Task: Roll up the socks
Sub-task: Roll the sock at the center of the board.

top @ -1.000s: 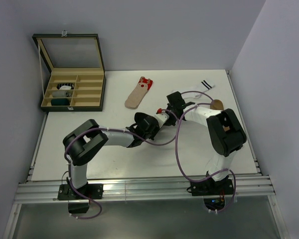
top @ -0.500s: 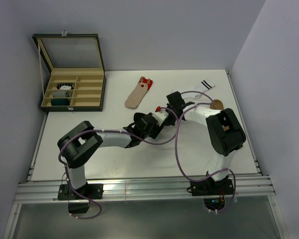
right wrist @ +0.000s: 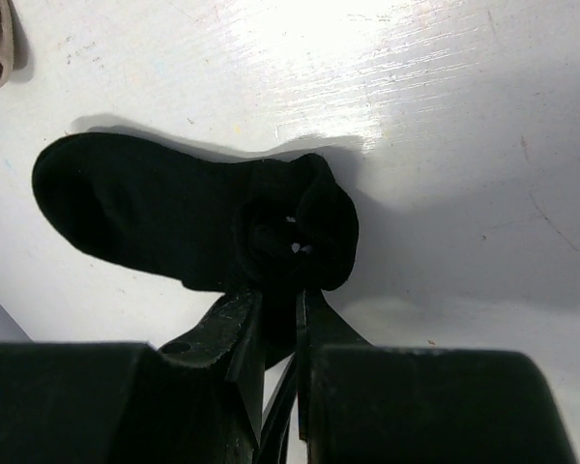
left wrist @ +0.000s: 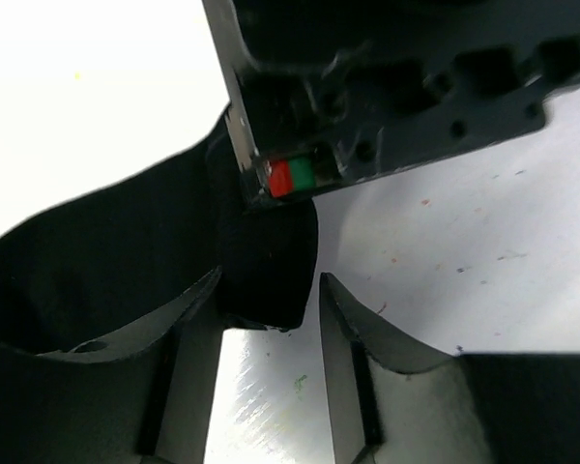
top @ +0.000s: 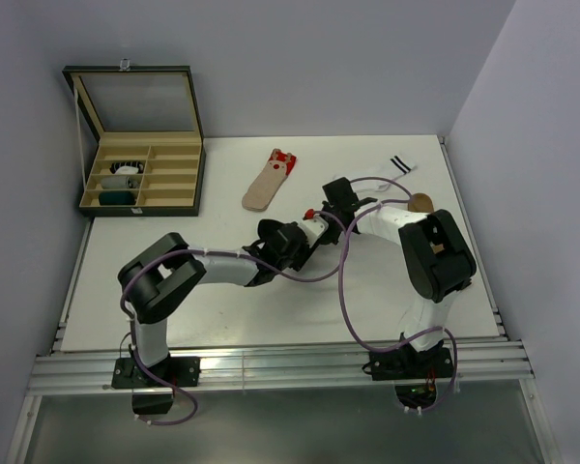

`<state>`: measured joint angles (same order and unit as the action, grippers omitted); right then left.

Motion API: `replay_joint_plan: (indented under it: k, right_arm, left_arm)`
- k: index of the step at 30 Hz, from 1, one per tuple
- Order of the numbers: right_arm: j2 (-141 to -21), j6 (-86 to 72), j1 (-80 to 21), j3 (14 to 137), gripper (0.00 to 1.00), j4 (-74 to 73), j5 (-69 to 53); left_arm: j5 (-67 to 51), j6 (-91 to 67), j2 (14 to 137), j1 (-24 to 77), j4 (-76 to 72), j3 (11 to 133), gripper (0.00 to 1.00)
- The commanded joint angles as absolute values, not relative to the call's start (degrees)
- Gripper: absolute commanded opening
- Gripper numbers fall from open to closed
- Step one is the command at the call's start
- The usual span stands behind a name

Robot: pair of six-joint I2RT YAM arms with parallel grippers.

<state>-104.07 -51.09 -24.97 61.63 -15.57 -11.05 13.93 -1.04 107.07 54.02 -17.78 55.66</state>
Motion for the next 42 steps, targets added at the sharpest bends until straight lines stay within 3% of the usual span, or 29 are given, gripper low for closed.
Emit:
replay_joint_plan:
  k: [1, 6, 12, 16, 20, 23, 31, 42]
  right_arm:
    - [-106.3, -50.2, -25.4, 62.0, 0.02, -18.5, -10.8]
    - [-106.3, -50.1, -25.4, 61.7, 0.02, -18.1, -10.8]
    - [-105.6, -50.1, -25.4, 61.3, 0.05, -17.2, -11.2]
    - [-104.1, -50.4, -25.3, 60.0, 0.19, -15.4, -11.3]
    - [-100.6, -50.3, -25.0, 58.5, 0.43, -12.4, -11.3]
    - [-97.4, -50.6, -24.5, 57.0, 0.55, -10.2, -10.6]
    - [-88.0, -54.5, -23.2, 49.3, 0.63, -0.2, -5.2]
    - [-89.9, -53.4, -24.0, 46.6, 0.63, 7.9, -8.8]
  left_arm:
    - [14.3, -0.9, 108.6, 54.5, -14.4, 57.7, 0.46]
    - [15.0, -1.5, 108.6, 54.5, -13.6, 57.2, 0.36]
    - [13.8, -2.5, 108.4, 54.4, -12.9, 58.7, 0.01]
    - [10.9, -5.1, 108.2, 53.9, -11.5, 59.2, 0.01]
    - [5.3, -11.1, 107.8, 50.5, -7.7, 60.5, 0.01]
    - [2.3, -14.0, 106.9, 47.5, -5.8, 60.8, 0.01]
    - [-11.5, -25.7, 105.0, 40.9, -4.4, 59.5, 0.01]
    - [-24.9, -55.2, 104.2, 31.7, -31.7, 41.4, 0.01]
